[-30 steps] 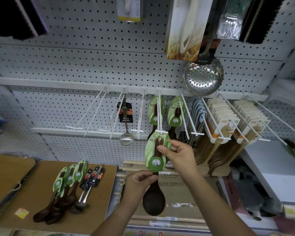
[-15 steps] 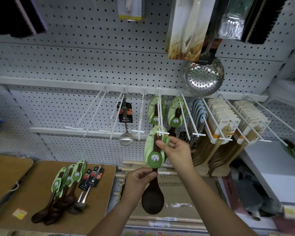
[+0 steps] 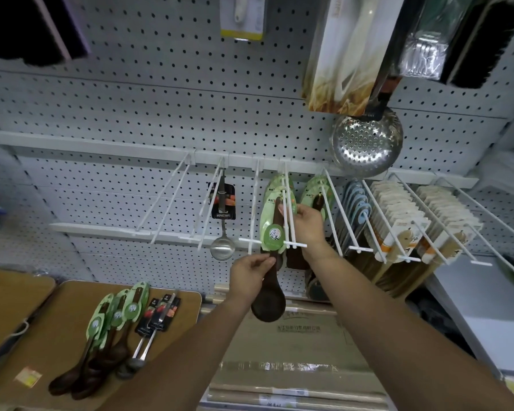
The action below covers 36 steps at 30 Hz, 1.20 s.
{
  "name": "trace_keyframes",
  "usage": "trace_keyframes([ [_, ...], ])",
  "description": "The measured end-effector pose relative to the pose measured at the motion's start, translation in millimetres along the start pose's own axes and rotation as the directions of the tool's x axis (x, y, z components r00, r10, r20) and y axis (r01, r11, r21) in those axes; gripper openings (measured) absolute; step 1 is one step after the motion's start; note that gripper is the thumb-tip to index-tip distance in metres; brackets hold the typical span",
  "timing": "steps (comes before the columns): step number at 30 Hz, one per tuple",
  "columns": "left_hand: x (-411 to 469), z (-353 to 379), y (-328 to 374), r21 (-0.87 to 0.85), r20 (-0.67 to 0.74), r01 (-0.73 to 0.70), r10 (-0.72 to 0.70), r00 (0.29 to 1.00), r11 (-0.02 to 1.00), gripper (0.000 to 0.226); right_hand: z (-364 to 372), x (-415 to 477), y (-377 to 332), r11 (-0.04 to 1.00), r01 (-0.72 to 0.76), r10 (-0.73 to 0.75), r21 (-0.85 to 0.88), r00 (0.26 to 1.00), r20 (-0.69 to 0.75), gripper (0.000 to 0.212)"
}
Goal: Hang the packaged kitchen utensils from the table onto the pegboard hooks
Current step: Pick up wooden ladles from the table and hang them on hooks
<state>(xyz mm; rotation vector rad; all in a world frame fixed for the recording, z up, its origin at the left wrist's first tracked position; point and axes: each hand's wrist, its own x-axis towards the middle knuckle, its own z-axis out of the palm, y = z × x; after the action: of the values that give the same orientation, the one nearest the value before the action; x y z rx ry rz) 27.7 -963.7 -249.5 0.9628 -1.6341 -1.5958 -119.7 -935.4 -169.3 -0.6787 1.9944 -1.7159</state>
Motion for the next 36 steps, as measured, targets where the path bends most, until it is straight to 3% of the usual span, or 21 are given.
trace_keyframes([
  [6, 37.4, -0.1, -14.3, 0.14, 0.072, -0.003, -0.007, 0.997, 0.99, 0.017, 3.9, 15.3, 0.0, 0.991, 0.004, -0.014, -0.137, 0.997, -0.076, 0.035],
  [13, 56.1, -1.8, -21.5, 0.291, 0.186, -0.019, -0.037, 0.982, 0.956, 0.019, -1.0, 23.7, 15.3, 0.978, 0.028, -0.041, -0.205, 0.997, -0.062, 0.061],
  [15, 55.8, -0.2, -21.1, 0.337, 0.226, -0.045, -0.035, 0.974, 0.94, 0.018, -4.0, 19.2, 14.1, 0.972, 0.016, -0.031, -0.234, 0.998, -0.062, 0.055],
  [21, 37.0, -21.6, -13.8, 0.439, 0.281, -0.126, -0.002, 0.96, 0.89, 0.027, -13.1, -5.1, 10.3, 0.96, -0.002, 0.0, -0.279, 1.0, -0.005, 0.01],
  [23, 32.6, -36.2, -15.3, 0.469, 0.32, -0.153, -0.006, 0.948, 0.87, 0.028, -21.8, -14.9, 19.8, 0.973, -0.026, 0.027, -0.231, 1.0, 0.0, 0.016],
  [25, 29.9, -53.9, -16.7, 0.495, 0.35, -0.165, -0.022, 0.936, 0.853, 0.031, -28.6, -28.7, 25.9, 0.945, -0.085, 0.082, -0.317, 0.996, -0.023, 0.04],
  [28, 30.5, -82.2, -18.9, 0.616, 0.342, -0.194, -0.038, 0.939, 0.763, 0.039, -35.2, -49.0, 37.2, 0.858, -0.149, 0.14, -0.491, 0.989, -0.055, 0.047],
  [30, 29.4, -101.9, -20.8, 0.708, 0.33, -0.229, -0.027, 0.943, 0.668, 0.043, -35.2, -66.5, 42.1, 0.822, -0.111, 0.126, -0.558, 0.992, -0.012, 0.048],
  [33, 15.2, -131.6, -18.5, 0.805, 0.306, -0.252, -0.012, 0.952, 0.538, 0.055, -26.6, -89.0, 47.8, 0.717, 0.044, 0.102, -0.696, 0.981, 0.166, 0.06],
  [36, -8.7, -161.1, -11.7, 0.877, 0.287, -0.278, 0.036, 0.957, 0.393, 0.062, -8.0, -112.3, 48.2, 0.54, 0.224, 0.105, -0.811, 0.938, 0.329, 0.067],
])
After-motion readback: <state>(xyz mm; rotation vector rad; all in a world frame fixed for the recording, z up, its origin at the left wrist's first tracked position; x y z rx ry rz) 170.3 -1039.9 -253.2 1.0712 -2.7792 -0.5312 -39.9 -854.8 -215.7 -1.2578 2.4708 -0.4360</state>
